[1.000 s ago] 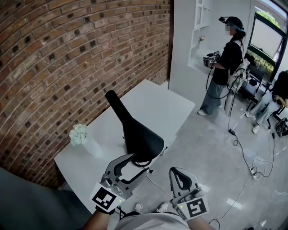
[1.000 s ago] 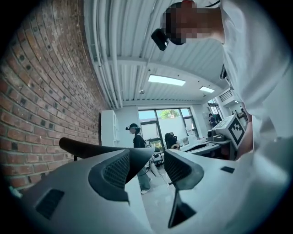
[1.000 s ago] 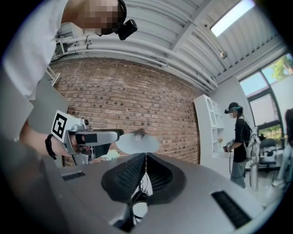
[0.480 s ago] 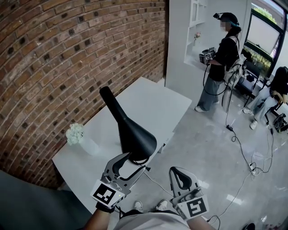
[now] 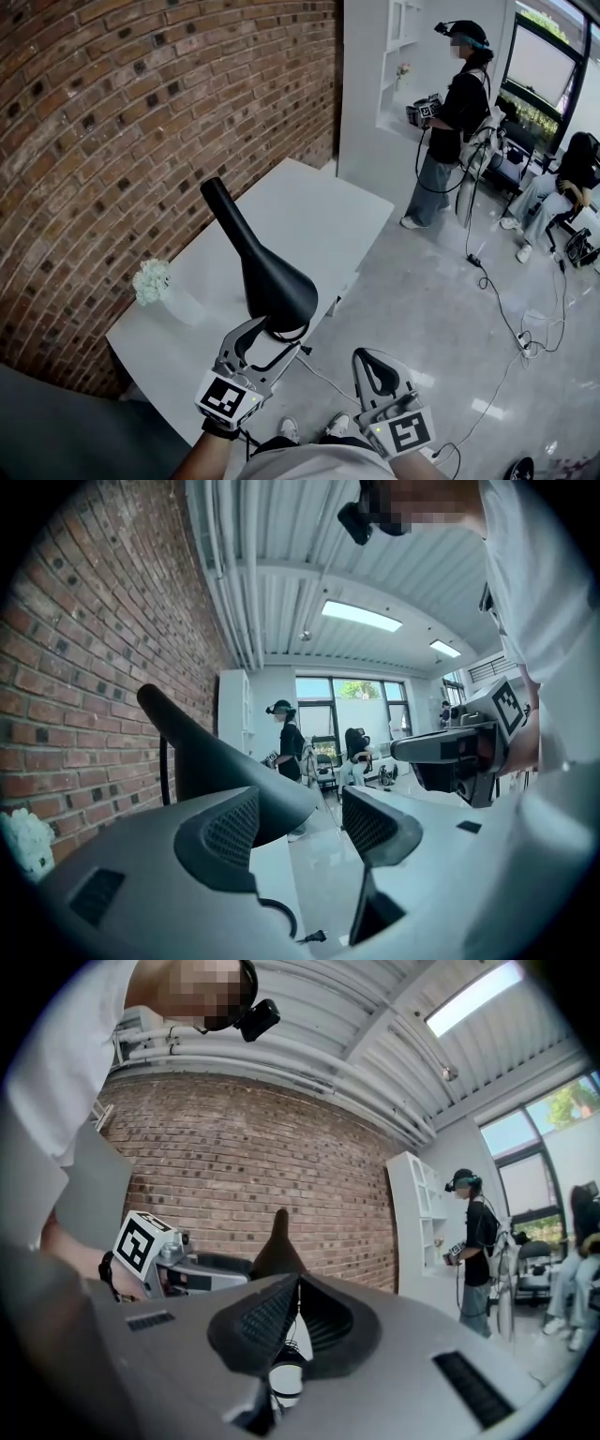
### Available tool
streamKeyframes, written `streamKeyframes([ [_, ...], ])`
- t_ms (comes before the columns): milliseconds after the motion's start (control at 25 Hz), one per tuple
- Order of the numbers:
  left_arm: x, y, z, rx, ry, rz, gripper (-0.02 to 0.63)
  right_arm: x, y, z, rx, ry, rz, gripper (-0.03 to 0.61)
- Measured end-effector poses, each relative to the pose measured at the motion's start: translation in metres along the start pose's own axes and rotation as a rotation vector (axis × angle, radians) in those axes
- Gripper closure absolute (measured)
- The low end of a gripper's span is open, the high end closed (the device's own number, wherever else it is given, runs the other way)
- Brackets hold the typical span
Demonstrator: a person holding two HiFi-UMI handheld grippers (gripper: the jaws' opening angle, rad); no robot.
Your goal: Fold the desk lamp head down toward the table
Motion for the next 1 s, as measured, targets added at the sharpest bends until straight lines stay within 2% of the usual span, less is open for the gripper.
streamKeyframes([
  [640,0.010,0.025,-0.031,-0.026,0.028,-0.007,0.353,0.006,0.007,0.000,-0.001,0.018,-0.077,0.560],
  [1000,0.014,0.035,-0.044,-0.038,0.029,-0.018,0.353,0.014,0.012,0.002,-0.029,0.029,-0.086,0.560],
])
Point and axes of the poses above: the fingertips, and each gripper's own axes: x forward along the fingers, y to its left, z out of its top, the point moved 8 cm from there along -x, backward along the fingers, and after that the axes turned 4 degrees about z, right-handed, at the moved point
